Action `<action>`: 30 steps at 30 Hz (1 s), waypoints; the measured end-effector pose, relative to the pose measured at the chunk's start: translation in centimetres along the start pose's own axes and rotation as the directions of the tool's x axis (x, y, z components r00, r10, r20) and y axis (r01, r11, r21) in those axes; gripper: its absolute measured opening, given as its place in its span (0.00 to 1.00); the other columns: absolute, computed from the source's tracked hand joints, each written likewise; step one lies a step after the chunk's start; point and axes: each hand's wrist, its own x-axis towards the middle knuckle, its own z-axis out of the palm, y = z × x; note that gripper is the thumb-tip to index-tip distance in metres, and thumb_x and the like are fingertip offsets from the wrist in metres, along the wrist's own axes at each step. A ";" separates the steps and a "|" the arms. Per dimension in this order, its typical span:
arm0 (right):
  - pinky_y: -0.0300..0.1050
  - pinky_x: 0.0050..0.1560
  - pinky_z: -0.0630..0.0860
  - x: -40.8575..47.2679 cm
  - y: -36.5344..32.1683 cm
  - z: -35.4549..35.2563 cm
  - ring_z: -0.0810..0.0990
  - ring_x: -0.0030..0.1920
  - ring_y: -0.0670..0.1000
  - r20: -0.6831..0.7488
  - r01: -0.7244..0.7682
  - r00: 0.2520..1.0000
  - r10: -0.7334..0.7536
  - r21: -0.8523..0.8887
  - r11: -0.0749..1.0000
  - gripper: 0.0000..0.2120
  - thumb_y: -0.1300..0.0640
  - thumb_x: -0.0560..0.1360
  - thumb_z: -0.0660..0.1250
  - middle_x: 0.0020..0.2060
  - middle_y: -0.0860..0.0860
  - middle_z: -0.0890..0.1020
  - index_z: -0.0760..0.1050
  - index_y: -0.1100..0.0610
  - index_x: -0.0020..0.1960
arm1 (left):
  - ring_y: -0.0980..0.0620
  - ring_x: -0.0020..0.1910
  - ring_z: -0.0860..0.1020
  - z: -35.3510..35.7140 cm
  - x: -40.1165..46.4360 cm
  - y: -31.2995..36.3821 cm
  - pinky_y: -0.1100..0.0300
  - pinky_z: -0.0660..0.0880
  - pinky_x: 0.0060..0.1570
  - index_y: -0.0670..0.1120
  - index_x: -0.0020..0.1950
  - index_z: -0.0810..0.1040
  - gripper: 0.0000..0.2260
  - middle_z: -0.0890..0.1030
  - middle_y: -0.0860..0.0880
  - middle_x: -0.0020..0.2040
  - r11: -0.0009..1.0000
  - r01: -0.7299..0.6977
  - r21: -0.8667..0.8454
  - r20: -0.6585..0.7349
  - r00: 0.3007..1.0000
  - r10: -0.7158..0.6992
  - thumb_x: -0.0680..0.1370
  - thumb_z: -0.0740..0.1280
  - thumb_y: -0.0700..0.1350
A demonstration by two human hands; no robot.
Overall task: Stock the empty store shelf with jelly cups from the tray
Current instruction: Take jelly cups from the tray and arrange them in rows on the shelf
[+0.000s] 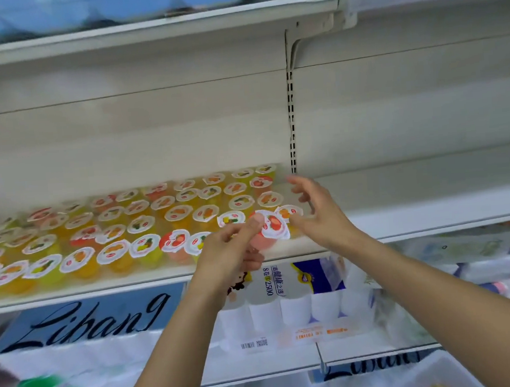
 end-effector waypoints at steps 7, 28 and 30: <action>0.34 0.49 0.73 0.1 -5.7 -2.0 0.76 0.55 0.42 0.099 0.201 0.970 -0.223 0.195 0.960 0.19 0.51 0.69 0.72 0.55 0.45 0.79 0.77 0.46 0.60 | 0.44 0.40 0.84 2.1 2.7 4.5 0.54 0.82 0.43 0.40 0.56 0.76 0.24 0.84 0.41 0.42 0.988 -0.104 -0.110 0.009 0.994 0.106 0.74 0.69 0.60; 0.42 0.53 0.74 9.1 5.8 -0.7 0.78 0.53 0.50 0.023 -0.238 0.966 0.256 -0.295 0.925 0.17 0.53 0.70 0.74 0.53 0.49 0.79 0.76 0.52 0.57 | 0.50 0.64 0.63 3.0 10.3 1.8 0.54 0.53 0.63 0.60 0.60 0.75 0.18 0.75 0.58 0.59 0.003 -0.678 0.735 0.642 0.698 0.317 0.70 0.69 0.54; 0.45 0.55 0.75 10.6 5.8 0.0 0.78 0.54 0.51 0.025 -0.244 0.964 0.266 -0.327 0.913 0.16 0.54 0.70 0.73 0.53 0.49 0.80 0.76 0.52 0.56 | 0.51 0.65 0.62 2.3 10.5 1.7 0.55 0.52 0.63 0.60 0.60 0.75 0.18 0.74 0.59 0.60 0.033 -0.685 0.728 0.646 0.700 0.305 0.70 0.70 0.54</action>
